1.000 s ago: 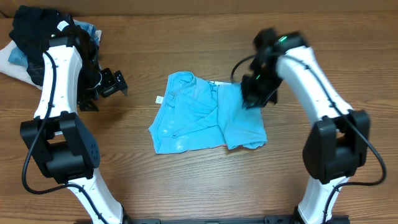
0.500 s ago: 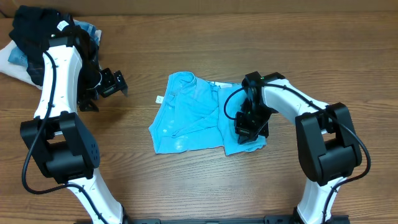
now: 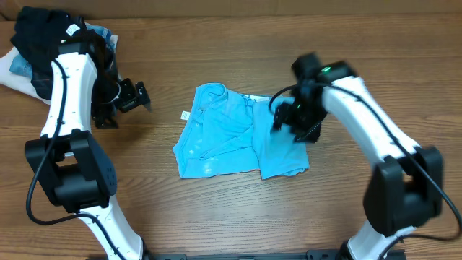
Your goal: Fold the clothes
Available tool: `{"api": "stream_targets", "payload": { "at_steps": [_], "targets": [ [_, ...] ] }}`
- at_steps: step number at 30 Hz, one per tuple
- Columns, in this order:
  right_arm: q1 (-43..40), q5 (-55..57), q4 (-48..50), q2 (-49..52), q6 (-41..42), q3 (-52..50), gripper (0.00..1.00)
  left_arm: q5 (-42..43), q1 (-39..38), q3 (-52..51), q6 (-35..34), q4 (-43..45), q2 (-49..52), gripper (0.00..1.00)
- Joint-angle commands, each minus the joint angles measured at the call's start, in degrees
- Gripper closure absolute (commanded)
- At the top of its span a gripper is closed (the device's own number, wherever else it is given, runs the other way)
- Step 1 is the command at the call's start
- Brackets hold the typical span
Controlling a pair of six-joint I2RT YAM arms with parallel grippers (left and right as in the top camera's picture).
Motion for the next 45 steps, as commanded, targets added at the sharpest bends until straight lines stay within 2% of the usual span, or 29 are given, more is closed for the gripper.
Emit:
{"api": "stream_targets", "payload": {
  "at_steps": [1,6,11,18,28,37,45],
  "targets": [
    [-2.7,2.6,-1.6,-2.0,0.1,4.5,0.03,2.5,-2.9,-4.2,2.6,2.3,-0.6,0.0],
    [-3.6,2.6,-1.9,-2.0,-2.6,4.5,0.02,7.4,-6.1,-13.2,3.9,11.0,-0.6,0.0],
    [-3.6,2.9,-2.1,-2.0,-3.0,4.5,0.01,16.1,-6.9,-20.4,8.6,20.0,-0.6,0.0],
    [-3.6,3.5,-2.0,-2.0,-3.0,4.5,0.01,18.5,-7.1,-22.3,11.1,25.4,-0.6,0.0],
    [-3.5,3.4,-1.8,-2.0,-3.0,4.5,0.01,20.0,-9.9,-22.7,12.7,26.6,0.8,0.0],
    [-3.5,3.5,-2.5,-2.0,-3.0,4.5,0.01,20.1,-14.3,-22.7,12.6,26.6,7.9,0.0],
    [-3.5,3.4,-2.4,-2.0,-3.0,4.5,0.02,22.1,-16.5,-22.7,12.8,21.9,10.5,0.0]
  ]
}}
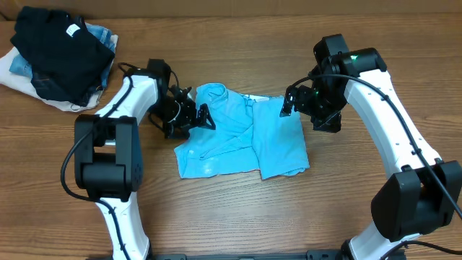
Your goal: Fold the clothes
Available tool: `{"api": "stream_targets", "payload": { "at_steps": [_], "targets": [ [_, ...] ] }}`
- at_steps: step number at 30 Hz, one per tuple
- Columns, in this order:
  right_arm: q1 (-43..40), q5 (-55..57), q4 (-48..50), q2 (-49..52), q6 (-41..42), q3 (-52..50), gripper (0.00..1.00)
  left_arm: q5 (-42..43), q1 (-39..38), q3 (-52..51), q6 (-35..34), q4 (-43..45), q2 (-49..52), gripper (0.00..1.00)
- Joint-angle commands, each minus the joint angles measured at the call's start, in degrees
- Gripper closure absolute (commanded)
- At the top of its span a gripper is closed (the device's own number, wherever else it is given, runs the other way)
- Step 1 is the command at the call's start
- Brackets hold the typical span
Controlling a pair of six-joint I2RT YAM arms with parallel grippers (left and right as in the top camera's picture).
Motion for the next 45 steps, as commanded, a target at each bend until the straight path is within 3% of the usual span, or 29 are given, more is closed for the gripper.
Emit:
{"api": "stream_targets", "payload": {
  "at_steps": [1,6,12,22,30,36,45],
  "targets": [
    [0.2,0.5,0.2,-0.2,-0.3,0.5,0.02,-2.4,-2.0,-2.8,1.4,-2.0,5.9,0.01],
    [0.2,0.4,0.3,-0.2,-0.3,0.5,0.02,-2.6,-3.1,-2.8,1.0,-2.6,5.9,0.02],
    [0.3,0.4,-0.6,-0.2,-0.3,0.5,0.03,-3.1,-3.6,-2.8,-2.0,1.0,5.9,0.16],
    [0.3,0.5,-1.2,-0.2,-0.3,0.5,0.03,-8.5,-4.2,-2.8,-8.0,3.8,5.9,0.96],
    [0.3,1.1,-1.2,-0.2,-0.4,0.5,0.03,-21.3,-0.4,-2.5,-12.2,-2.2,5.6,0.96],
    [0.3,2.6,-1.2,-0.2,-0.3,0.5,0.03,-25.5,7.7,0.1,-9.7,-8.3,5.5,0.96],
    [0.3,2.6,0.2,-0.2,-0.3,0.5,0.03,-27.8,14.4,15.8,-9.6,-22.5,5.4,0.96]
  ]
}}
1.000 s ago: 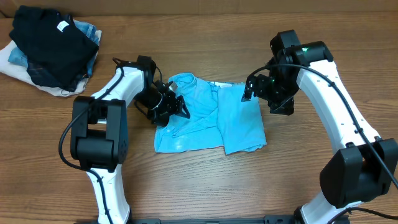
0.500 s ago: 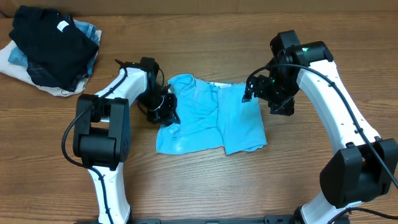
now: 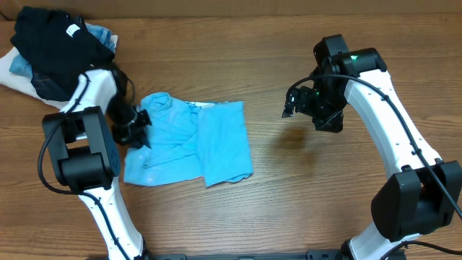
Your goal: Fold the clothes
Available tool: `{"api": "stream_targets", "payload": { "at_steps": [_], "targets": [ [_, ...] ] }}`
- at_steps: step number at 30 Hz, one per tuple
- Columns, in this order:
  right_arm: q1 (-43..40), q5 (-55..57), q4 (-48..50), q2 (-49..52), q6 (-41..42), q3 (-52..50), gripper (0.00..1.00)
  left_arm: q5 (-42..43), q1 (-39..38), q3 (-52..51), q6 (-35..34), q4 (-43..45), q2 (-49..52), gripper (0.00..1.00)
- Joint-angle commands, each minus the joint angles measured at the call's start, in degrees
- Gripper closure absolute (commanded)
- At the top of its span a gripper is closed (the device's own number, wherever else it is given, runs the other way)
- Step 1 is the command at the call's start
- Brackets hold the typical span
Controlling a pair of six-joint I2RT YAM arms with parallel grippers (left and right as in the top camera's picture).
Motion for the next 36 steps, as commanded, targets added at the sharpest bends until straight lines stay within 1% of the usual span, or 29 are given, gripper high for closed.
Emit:
{"api": "stream_targets", "payload": {
  "at_steps": [1,3,5,9,14,19,25,29,32,34,35,36],
  "targets": [
    [0.3,0.6,0.8,-0.2,-0.3,0.5,0.03,-3.7,-0.6,9.3,0.9,-5.1,0.3,0.96],
    [0.3,0.6,0.9,-0.2,-0.3,0.5,0.02,-3.8,-1.7,13.2,0.6,-8.2,0.2,0.96],
    [0.3,0.6,1.0,-0.2,-0.3,0.5,0.02,-5.0,-3.2,16.1,-1.1,-10.7,-0.5,0.96],
    [0.3,1.0,1.0,-0.2,-0.3,0.5,0.02,-7.7,-7.5,19.4,-3.3,-13.4,-3.7,0.96],
    [0.3,1.0,1.7,-0.2,-0.3,0.3,0.02,-8.0,-14.4,19.7,-6.3,-15.3,-7.3,0.96],
    [0.3,1.0,1.9,-0.1,-0.3,0.2,0.02,-8.0,-22.2,19.6,-7.2,-17.8,-7.3,0.96],
    [0.3,1.0,2.0,-0.1,-0.3,0.2,0.02,-8.0,-32.1,19.6,-10.5,-16.6,-7.3,0.95],
    [0.3,1.0,2.2,-0.1,-0.3,0.2,0.02,-8.0,-36.0,19.4,-11.4,-14.4,-7.3,0.89],
    [0.3,1.0,2.2,-0.1,-0.3,0.2,0.02,-8.0,-37.7,19.1,-12.3,-12.9,-7.3,0.87],
    [0.3,1.0,2.2,-0.1,-0.3,0.2,0.02,-7.5,-38.6,18.8,-12.5,-11.8,-7.3,0.84],
    [0.3,1.0,2.2,-0.1,-0.3,0.2,0.02,-7.5,-38.9,18.6,-12.5,-11.3,-7.3,0.81],
    [0.3,1.0,2.2,-0.1,-0.3,0.2,0.02,-7.5,-39.3,18.5,-12.5,-10.8,-7.1,0.68]
  ]
}}
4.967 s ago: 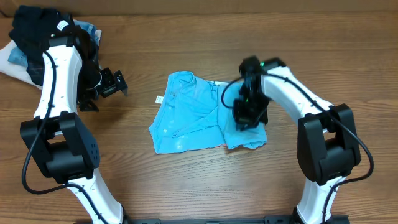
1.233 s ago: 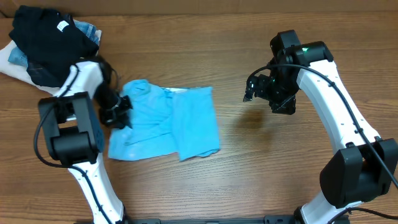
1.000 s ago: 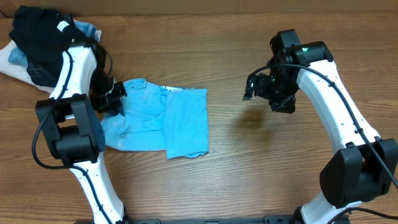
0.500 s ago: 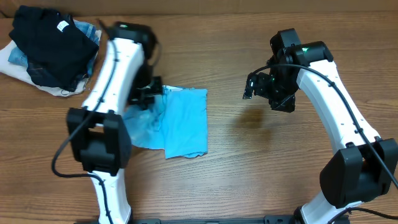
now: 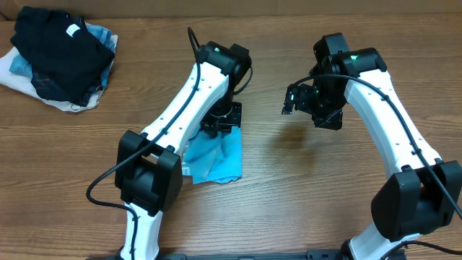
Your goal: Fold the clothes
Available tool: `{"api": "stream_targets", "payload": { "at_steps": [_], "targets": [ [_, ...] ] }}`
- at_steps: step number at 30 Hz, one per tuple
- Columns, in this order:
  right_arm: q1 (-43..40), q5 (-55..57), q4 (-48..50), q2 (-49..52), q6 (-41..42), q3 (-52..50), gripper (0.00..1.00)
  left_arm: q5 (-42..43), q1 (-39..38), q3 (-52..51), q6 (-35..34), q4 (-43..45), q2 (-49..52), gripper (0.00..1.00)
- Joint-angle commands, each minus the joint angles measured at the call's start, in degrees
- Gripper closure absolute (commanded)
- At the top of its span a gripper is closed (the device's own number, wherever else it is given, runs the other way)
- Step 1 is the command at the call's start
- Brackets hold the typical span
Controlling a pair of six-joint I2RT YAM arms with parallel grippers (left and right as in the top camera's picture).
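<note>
A light blue shirt point(image 5: 215, 160) lies bunched into a narrow shape on the wooden table point(image 5: 325, 202), partly hidden under my left arm. My left gripper point(image 5: 220, 121) points down at the shirt's far edge and looks shut on the fabric. My right gripper point(image 5: 291, 102) hangs above bare table to the right of the shirt, well apart from it. Its fingers are open and hold nothing.
A pile of other clothes point(image 5: 58, 54), dark garments on top of white and blue ones, sits at the far left corner. My left arm reaches diagonally across the table's middle from its base at the front.
The left gripper has moved from the shirt's left edge to the middle of the table. The shirt now looks narrower, its left part brought over to the right. The right arm has not moved.
The shirt lay spread in the middle with the right gripper on its right side and the left gripper away near the pile. Then both grippers were at its far corners. Then it lay further left, free of the right gripper. Now it is gathered narrower under the left gripper.
</note>
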Motion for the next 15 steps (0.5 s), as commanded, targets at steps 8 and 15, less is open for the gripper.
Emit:
{"api": "stream_targets", "payload": {
  "at_steps": [8,15],
  "targets": [
    [0.2,0.6,0.4,-0.1,-0.3,0.2,0.02,0.5,-1.2,-0.2,-1.4,2.1,-1.0,0.54],
    [0.2,0.6,0.5,-0.1,-0.3,0.2,0.02,-0.2,3.9,1.6,-2.8,0.9,-1.2,0.52]
  ]
}}
